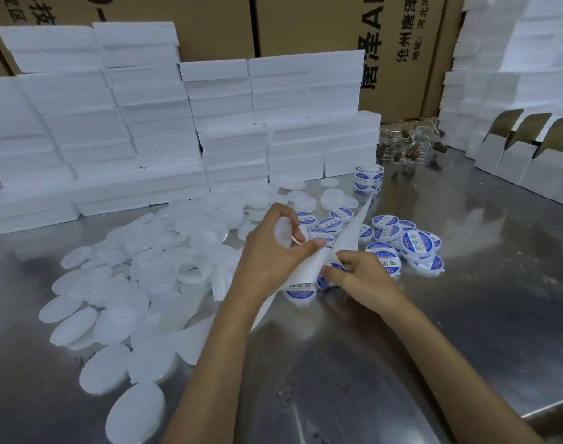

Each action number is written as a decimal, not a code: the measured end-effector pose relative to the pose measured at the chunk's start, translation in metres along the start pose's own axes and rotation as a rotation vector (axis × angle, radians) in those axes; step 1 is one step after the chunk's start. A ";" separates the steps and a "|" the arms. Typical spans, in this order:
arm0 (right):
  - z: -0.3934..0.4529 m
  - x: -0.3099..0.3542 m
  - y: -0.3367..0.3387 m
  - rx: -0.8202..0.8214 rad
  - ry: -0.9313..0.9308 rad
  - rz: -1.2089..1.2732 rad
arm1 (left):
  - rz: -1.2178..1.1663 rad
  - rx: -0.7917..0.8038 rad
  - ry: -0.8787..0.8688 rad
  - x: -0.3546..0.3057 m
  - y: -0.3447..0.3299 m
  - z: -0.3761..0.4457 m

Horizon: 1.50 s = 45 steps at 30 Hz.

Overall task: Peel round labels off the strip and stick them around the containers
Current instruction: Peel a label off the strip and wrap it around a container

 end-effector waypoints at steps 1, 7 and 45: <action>-0.001 0.000 -0.001 0.005 0.005 0.010 | 0.056 0.026 0.012 0.003 -0.004 -0.001; -0.007 0.003 -0.004 0.012 0.025 0.130 | 0.236 0.058 0.043 0.016 -0.010 0.003; -0.014 0.012 0.022 -0.210 0.200 0.525 | 0.488 0.110 0.182 0.036 -0.010 0.016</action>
Point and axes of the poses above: each hand's wrist, its own z-axis towards the middle knuckle, its own y-axis out of the back of the hand, x = y × z, the point moved 4 cm from there along z, towards the middle knuckle, and after that the axes turned 15 degrees about y, right-handed, at the moved point
